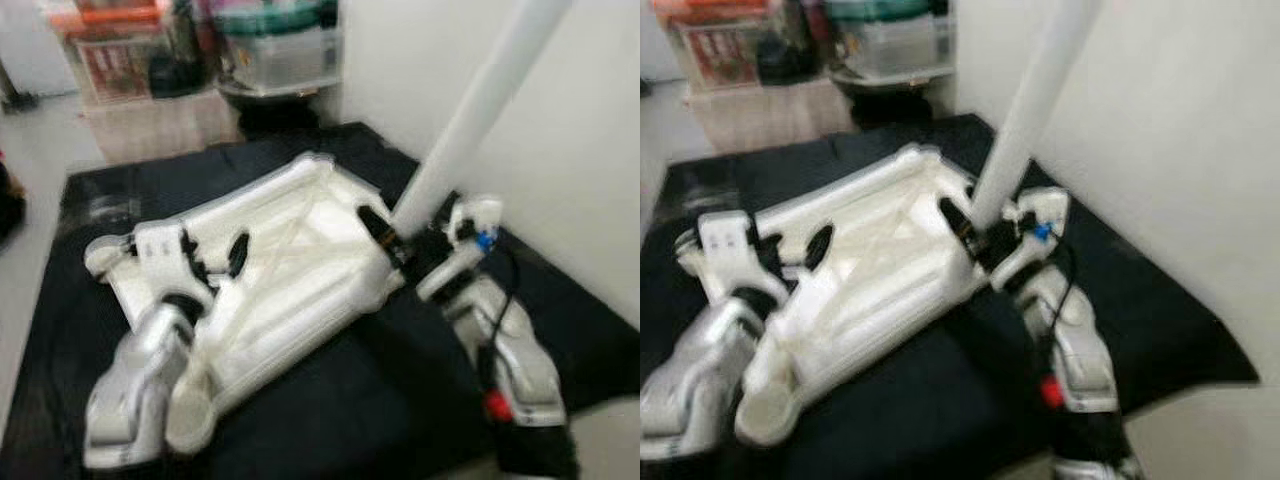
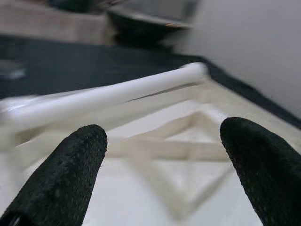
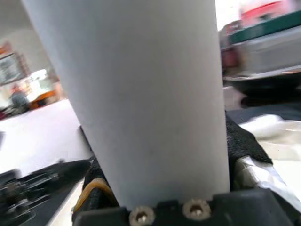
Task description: Building children table
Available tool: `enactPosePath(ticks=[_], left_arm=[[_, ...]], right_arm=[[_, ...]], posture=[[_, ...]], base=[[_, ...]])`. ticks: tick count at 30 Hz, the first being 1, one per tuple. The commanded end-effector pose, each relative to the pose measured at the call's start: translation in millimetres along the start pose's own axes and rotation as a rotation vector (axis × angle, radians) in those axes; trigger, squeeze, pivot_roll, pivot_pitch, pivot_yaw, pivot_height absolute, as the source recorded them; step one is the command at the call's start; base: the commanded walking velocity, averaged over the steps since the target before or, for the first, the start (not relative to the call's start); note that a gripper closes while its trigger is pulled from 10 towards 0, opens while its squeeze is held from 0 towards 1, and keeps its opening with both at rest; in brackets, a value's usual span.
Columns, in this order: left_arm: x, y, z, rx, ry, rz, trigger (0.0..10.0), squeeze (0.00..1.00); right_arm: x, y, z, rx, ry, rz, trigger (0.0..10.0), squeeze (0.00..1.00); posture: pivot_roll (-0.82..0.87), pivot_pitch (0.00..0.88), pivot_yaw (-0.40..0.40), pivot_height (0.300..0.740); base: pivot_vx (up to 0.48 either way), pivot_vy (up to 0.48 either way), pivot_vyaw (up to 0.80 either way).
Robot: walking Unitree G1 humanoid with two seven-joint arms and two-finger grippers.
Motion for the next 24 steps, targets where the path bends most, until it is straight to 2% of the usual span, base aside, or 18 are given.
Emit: enactPosePath(ticks=[1, 2, 4, 5, 7, 10, 11, 13, 14, 15, 17, 19, 22, 23, 24], left_arm=[[-0.7, -14.0, -1.7, 0.085, 0.009, -0.037, 10.0, 0.0], [0.2, -18.1, -1.6, 0.111, 0.013, -0.043, 10.0, 0.0], [-12.0, -31.7, -1.0, 0.209, -0.099, -0.029, 10.0, 0.0], [-12.0, -31.7, -1.0, 0.209, -0.099, -0.029, 10.0, 0.0], [-29.8, -40.5, -5.3, 0.283, -0.237, 0.005, 10.0, 0.0], [-29.8, -40.5, -5.3, 0.283, -0.237, 0.005, 10.0, 0.0], [-41.9, -43.2, -15.2, 0.33, -0.323, 0.043, 10.0, 0.0], [-41.9, -43.2, -15.2, 0.33, -0.323, 0.043, 10.0, 0.0], [-37.6, -40.6, -23.1, 0.342, -0.278, 0.074, 10.0, 0.0], [-37.6, -40.6, -23.1, 0.342, -0.278, 0.074, 10.0, 0.0], [-26.6, -36.5, -26.8, 0.334, -0.187, 0.101, 10.0, 0.0], [-22.6, -34.6, -28.2, 0.33, -0.154, 0.109, 10.0, 0.0], [-15.2, -28.1, -32.0, 0.308, -0.095, 0.121, 10.0, 0.0], [-15.2, -28.1, -32.0, 0.308, -0.095, 0.121, 10.0, 0.0], [-12.6, -23.0, -35.4, 0.291, -0.08, 0.132, 10.0, 0.0]], right_arm=[[-9.8, 13.0, 0.4, -0.034, -0.04, -0.068, 10.0, 0.0], [-12.1, 15.4, 1.7, -0.039, -0.053, -0.086, 10.0, 0.0], [-35.7, 24.7, 8.1, -0.024, -0.22, -0.297, 10.0, 0.0], [-35.7, 24.7, 8.1, -0.024, -0.22, -0.297, 10.0, 0.0], [-54.7, 36.3, 14.4, -0.027, -0.338, -0.464, 10.0, 0.0], [-54.7, 36.3, 14.4, -0.027, -0.338, -0.464, 10.0, 0.0], [-61.5, 43.7, 24.8, -0.04, -0.36, -0.54, 10.0, 0.0], [-61.5, 43.7, 24.8, -0.04, -0.36, -0.54, 10.0, 0.0], [-55.8, 40.8, 38.7, -0.046, -0.303, -0.55, 10.0, 0.0], [-55.8, 40.8, 38.7, -0.046, -0.303, -0.55, 10.0, 0.0], [-49.8, 34.5, 47.7, -0.048, -0.255, -0.521, 10.0, 0.0], [-48.3, 32.5, 50.1, -0.049, -0.244, -0.512, 10.0, 0.0], [-45.8, 28.0, 58.5, -0.067, -0.217, -0.422, 10.0, 0.0], [-45.8, 28.0, 58.5, -0.067, -0.217, -0.422, 10.0, 0.0], [-43.1, 28.3, 63.7, -0.09, -0.206, -0.365, 10.0, 0.0]], posture=[[-0.03, 0.003, -0.002, 0.74], [-0.03, 0.003, -0.002, 0.74], [-0.04, 0.006, -0.001, 0.74], [-0.04, 0.006, -0.001, 0.74], [-0.04, 0.012, -0.001, 0.74], [-0.04, 0.012, -0.001, 0.74], [-0.02, 0.023, -0.011, 0.74], [-0.02, 0.023, -0.011, 0.74], [0.0, 0.037, -0.02, 0.74], [0.0, 0.037, -0.02, 0.74], [0.03, 0.066, -0.03, 0.74], [0.03, 0.071, -0.03, 0.74], [0.06, 0.106, -0.027, 0.74], [0.06, 0.106, -0.027, 0.74], [0.08, 0.131, -0.025, 0.74]], base=[[0.0, 0.0, 0.0], [0.0, 0.0, 0.0], [0.0, 0.0, 0.0], [0.0, 0.0, 0.0], [0.0, 0.0, 0.0], [0.0, 0.0, 0.0], [0.0, 0.0, 0.0], [0.0, 0.0, 0.0], [0.0, 0.0, 0.0], [0.0, 0.0, 0.0], [0.0, 0.0, 0.0], [0.0, 0.0, 0.0], [0.0, 0.0, 0.0], [0.0, 0.0, 0.0], [0.0, 0.0, 0.0]])
Point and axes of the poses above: a point about 5 cm out from each wrist's last joint towards the gripper, its own z axis pointing out of the wrist towards the gripper, its own y axis along the axis of the wrist's last joint, x = y × z, the point moved 3 cm from there along z, pointing out of the wrist towards the gripper, and after that the axes turned 2 degrees about z, right-handed, at the moved point
